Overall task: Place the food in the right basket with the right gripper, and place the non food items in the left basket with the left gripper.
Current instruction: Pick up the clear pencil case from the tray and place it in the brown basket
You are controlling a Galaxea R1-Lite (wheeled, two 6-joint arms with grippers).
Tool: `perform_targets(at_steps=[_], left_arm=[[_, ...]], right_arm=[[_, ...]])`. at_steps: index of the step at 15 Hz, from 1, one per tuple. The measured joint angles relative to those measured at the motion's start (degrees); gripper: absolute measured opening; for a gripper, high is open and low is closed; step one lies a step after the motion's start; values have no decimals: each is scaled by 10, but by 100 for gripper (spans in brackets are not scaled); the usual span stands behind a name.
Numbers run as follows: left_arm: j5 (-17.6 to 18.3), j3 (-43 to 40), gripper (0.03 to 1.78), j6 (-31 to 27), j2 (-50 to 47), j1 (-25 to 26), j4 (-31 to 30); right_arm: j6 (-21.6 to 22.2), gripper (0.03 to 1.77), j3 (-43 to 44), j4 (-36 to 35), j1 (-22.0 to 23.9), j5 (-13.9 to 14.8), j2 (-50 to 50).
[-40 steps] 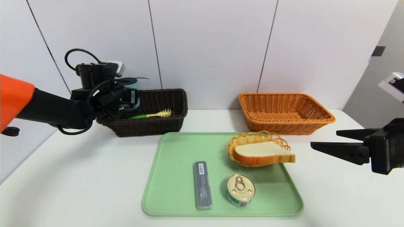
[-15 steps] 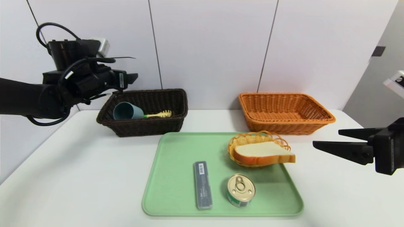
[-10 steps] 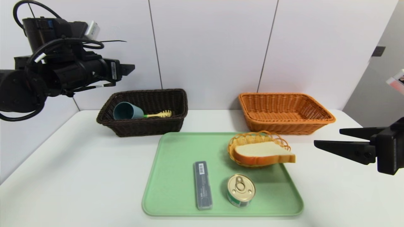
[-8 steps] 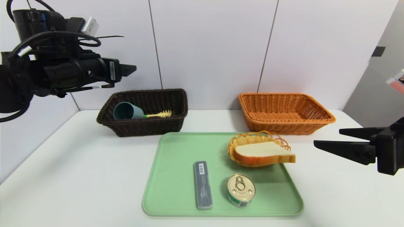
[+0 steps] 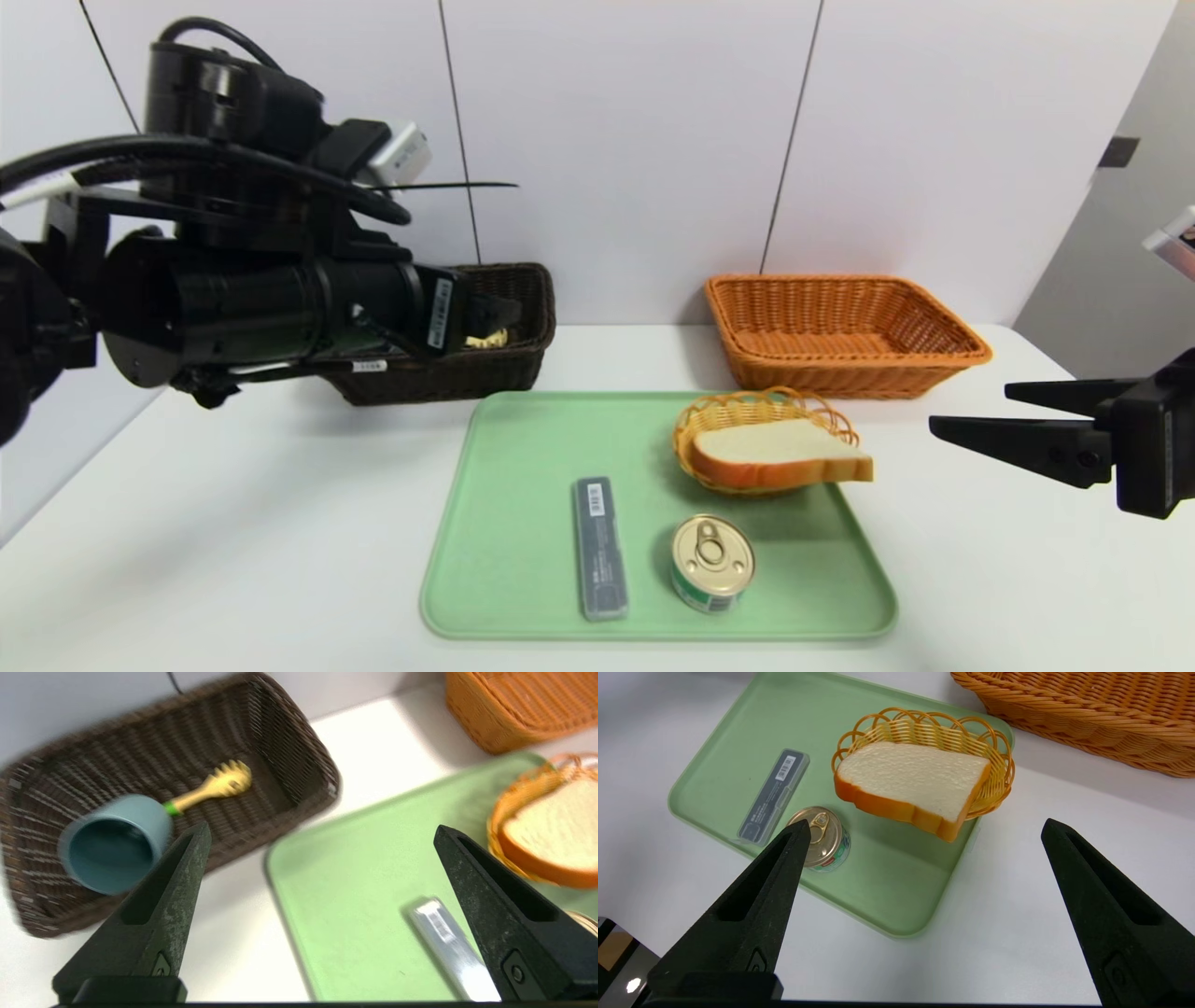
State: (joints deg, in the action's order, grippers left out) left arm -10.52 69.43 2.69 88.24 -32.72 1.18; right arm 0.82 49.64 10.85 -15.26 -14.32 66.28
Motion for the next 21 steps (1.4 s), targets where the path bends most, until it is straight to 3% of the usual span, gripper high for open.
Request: perform_targets(at_steps=[4, 7, 10, 16, 21], left_arm=[[-71, -12, 169, 84, 39, -98, 44], [-81, -15, 169, 128, 70, -136, 47], [-88, -13, 169, 140, 105, -144, 47], [-142, 9, 169, 143, 162, -148, 61], [-142, 58, 169, 142, 178, -158, 136]], right_arm=[[-1, 171, -4, 0, 3, 0, 0], [-1, 171, -7, -1, 5, 0, 1], [0, 171, -10, -1, 6, 1, 2], [13, 171, -15, -14, 6, 2, 2], [18, 171, -16, -14, 6, 2, 1]])
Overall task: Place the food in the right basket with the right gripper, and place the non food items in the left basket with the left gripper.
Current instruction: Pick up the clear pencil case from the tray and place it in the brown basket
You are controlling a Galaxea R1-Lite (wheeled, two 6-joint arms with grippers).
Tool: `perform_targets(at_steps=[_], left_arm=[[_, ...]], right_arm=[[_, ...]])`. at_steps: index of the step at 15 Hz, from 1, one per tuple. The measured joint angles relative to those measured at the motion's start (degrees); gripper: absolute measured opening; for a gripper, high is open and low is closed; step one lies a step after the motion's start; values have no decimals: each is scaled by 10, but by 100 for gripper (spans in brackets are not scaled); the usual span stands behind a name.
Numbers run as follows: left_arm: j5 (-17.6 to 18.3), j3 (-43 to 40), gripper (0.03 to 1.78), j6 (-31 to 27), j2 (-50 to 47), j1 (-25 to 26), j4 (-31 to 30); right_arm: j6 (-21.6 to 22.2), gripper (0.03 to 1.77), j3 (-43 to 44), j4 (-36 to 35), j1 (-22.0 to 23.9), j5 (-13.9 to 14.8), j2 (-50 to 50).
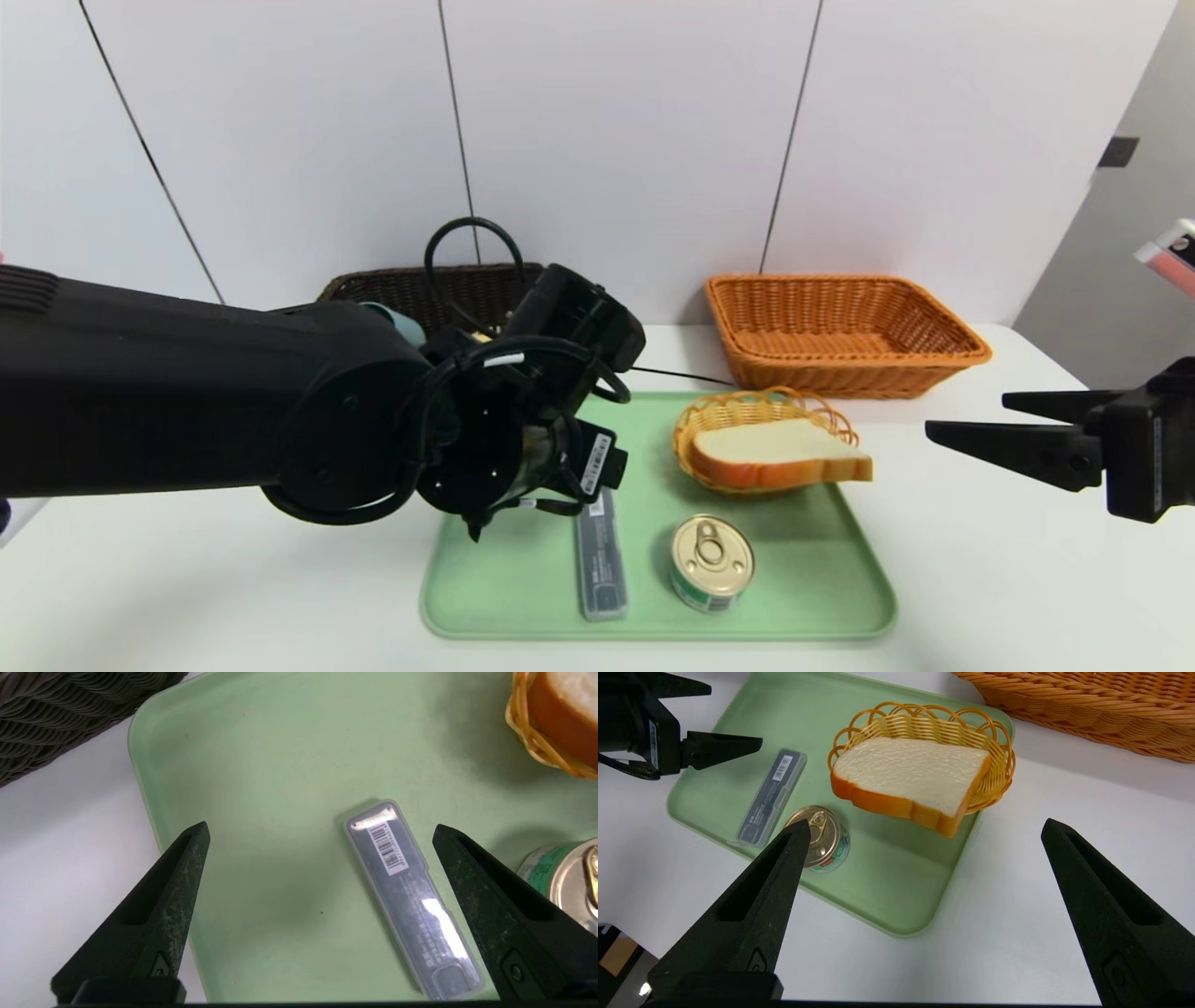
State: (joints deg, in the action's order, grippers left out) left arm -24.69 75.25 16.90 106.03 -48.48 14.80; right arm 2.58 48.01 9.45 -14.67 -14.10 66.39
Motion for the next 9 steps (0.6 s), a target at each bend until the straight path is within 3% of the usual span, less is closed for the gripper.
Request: perform_targets(at_steps=[4, 9], left_arm=[[-3, 30, 169, 13, 10, -6, 45], [-4, 112, 169, 70, 40, -7, 164]], right_arm=[[0, 171, -4, 0, 0, 0, -1], [0, 171, -5, 0, 0, 0, -4]])
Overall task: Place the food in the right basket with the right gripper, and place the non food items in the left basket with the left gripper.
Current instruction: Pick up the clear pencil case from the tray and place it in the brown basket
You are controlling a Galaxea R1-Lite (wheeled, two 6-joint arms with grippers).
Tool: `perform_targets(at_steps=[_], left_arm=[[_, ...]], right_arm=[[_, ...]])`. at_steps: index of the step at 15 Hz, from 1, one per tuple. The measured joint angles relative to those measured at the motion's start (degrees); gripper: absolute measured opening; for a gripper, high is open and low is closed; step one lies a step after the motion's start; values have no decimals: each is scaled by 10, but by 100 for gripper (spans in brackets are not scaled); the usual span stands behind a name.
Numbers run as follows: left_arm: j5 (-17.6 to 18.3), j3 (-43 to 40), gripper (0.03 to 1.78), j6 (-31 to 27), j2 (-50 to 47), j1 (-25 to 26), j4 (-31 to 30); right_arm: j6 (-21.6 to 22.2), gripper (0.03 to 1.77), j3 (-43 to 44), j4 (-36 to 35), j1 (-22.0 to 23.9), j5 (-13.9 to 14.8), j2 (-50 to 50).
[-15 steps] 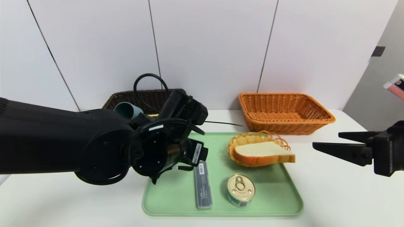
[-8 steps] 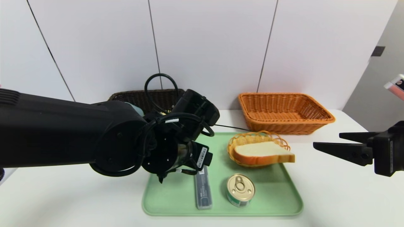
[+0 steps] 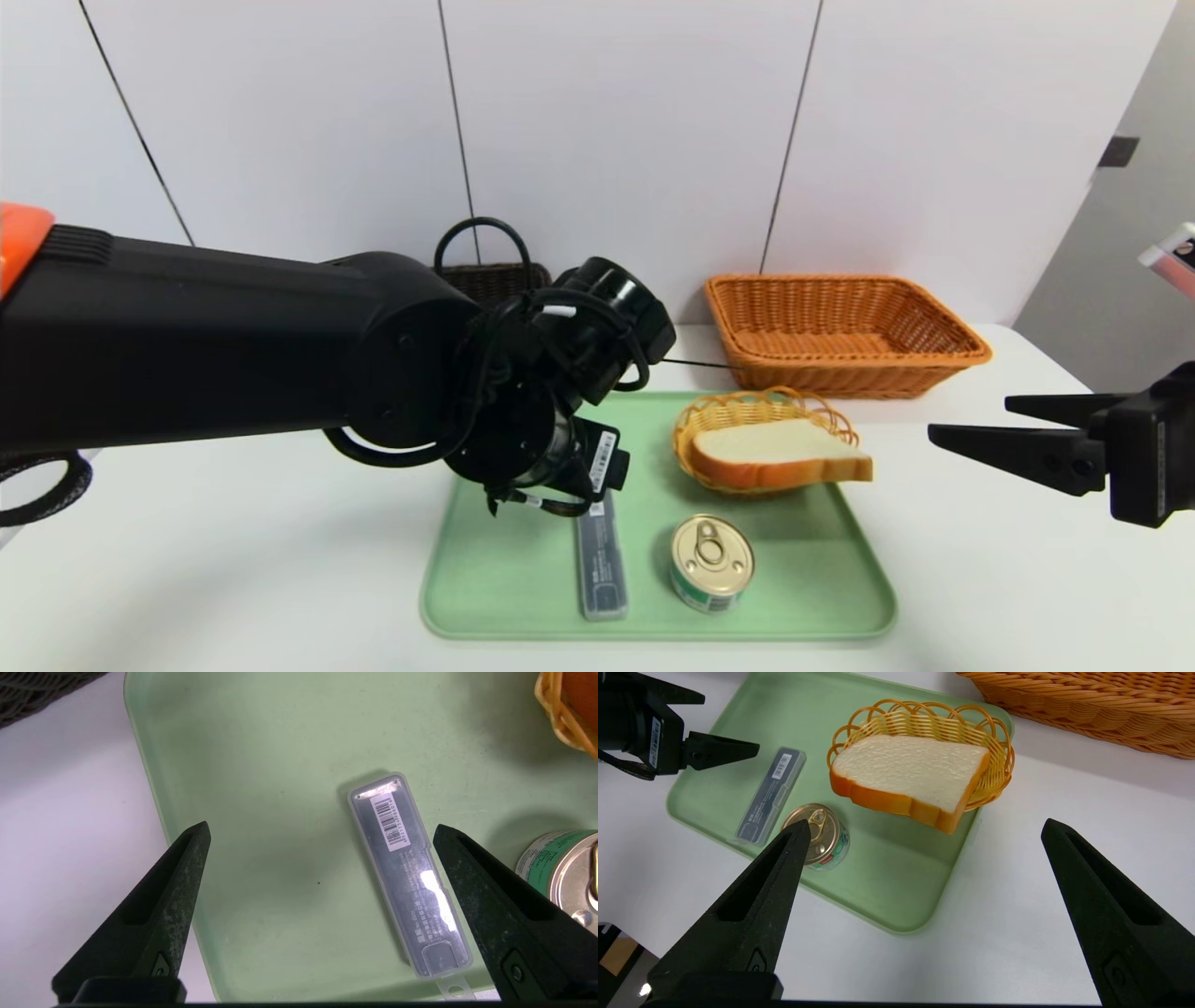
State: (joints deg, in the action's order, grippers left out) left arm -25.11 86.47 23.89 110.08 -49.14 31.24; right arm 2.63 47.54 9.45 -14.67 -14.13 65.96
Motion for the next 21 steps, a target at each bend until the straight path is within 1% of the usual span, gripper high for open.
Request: perform_targets(at_steps=[6, 9, 14, 21], left_arm=[[11, 92, 169, 67, 46, -2, 116], [41, 134, 169, 100, 64, -4, 165], [85, 148, 169, 117, 79, -10, 172], [89, 146, 169, 141, 107, -14, 173]], right_arm=[[0, 171, -4, 0, 0, 0, -1], [0, 171, -4, 0, 0, -1, -1], [0, 171, -6, 0, 0, -1, -1], [0, 171, -8, 0, 1, -1, -1]])
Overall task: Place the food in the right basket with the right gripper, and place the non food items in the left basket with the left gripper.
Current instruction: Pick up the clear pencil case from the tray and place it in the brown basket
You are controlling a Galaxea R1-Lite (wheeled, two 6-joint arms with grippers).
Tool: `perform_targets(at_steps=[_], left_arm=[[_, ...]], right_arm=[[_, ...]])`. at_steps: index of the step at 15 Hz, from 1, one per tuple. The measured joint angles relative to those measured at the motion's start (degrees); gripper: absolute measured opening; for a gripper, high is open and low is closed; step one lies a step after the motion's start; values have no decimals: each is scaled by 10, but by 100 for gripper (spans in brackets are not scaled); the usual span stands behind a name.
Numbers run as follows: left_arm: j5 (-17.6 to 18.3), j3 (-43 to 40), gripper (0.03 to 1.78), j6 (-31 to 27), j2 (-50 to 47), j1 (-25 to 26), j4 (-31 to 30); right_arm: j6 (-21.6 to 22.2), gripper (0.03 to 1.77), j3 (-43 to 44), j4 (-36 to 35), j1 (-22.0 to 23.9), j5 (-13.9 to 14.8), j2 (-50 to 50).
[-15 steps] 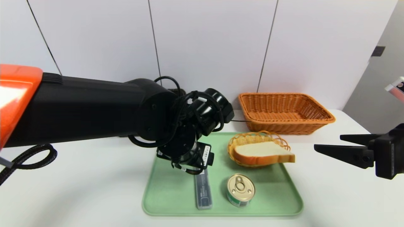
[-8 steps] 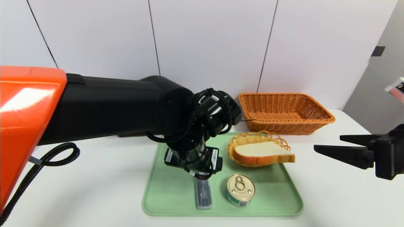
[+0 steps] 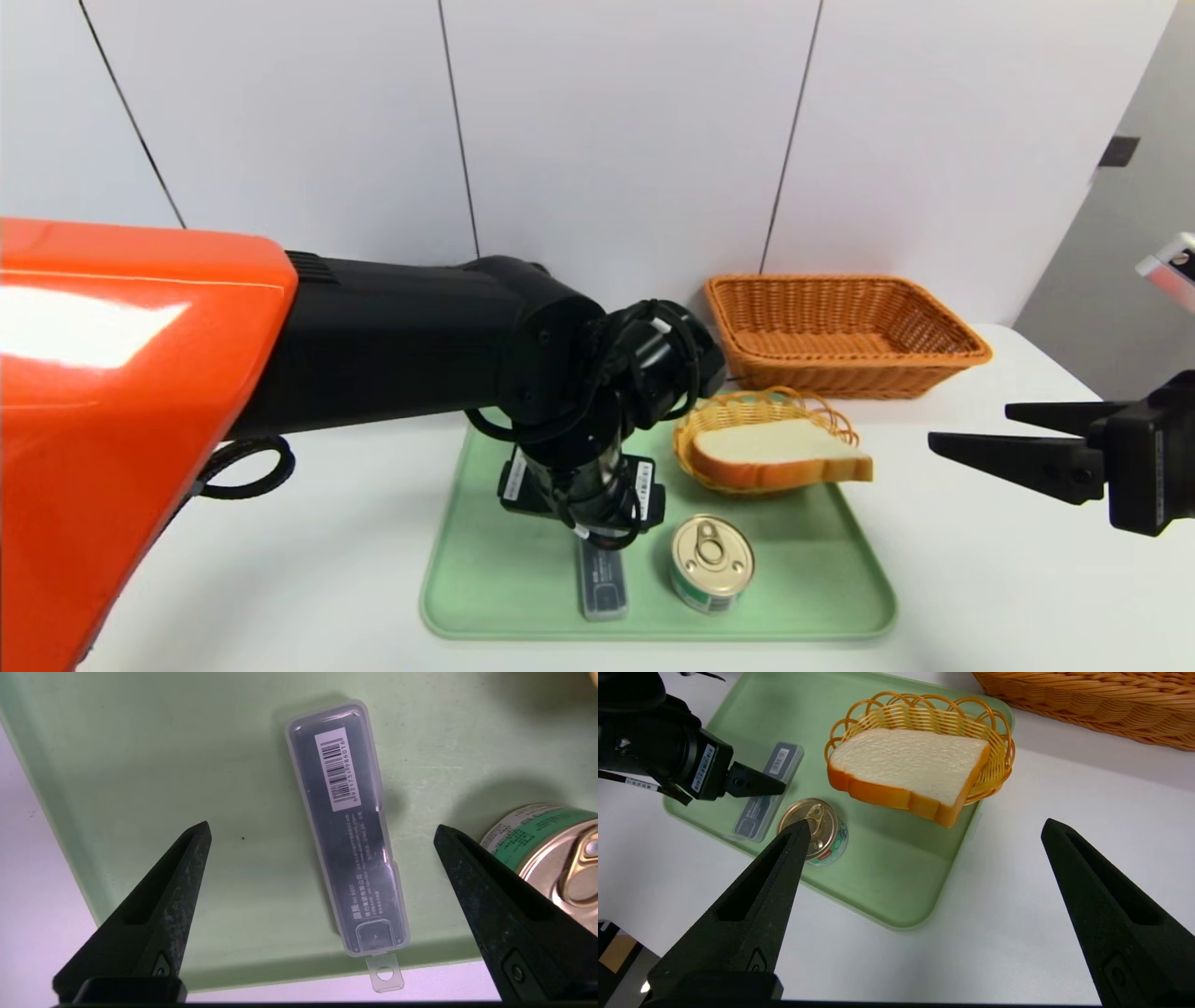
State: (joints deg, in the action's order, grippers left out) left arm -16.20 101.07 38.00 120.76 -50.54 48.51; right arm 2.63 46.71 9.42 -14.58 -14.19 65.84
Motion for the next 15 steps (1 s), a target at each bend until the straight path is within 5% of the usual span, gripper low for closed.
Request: perform_targets(at_steps=[15], left_arm=[[14, -5, 169, 19, 23, 0, 0]], right_arm=[[0, 171, -3, 0, 5, 1, -2]])
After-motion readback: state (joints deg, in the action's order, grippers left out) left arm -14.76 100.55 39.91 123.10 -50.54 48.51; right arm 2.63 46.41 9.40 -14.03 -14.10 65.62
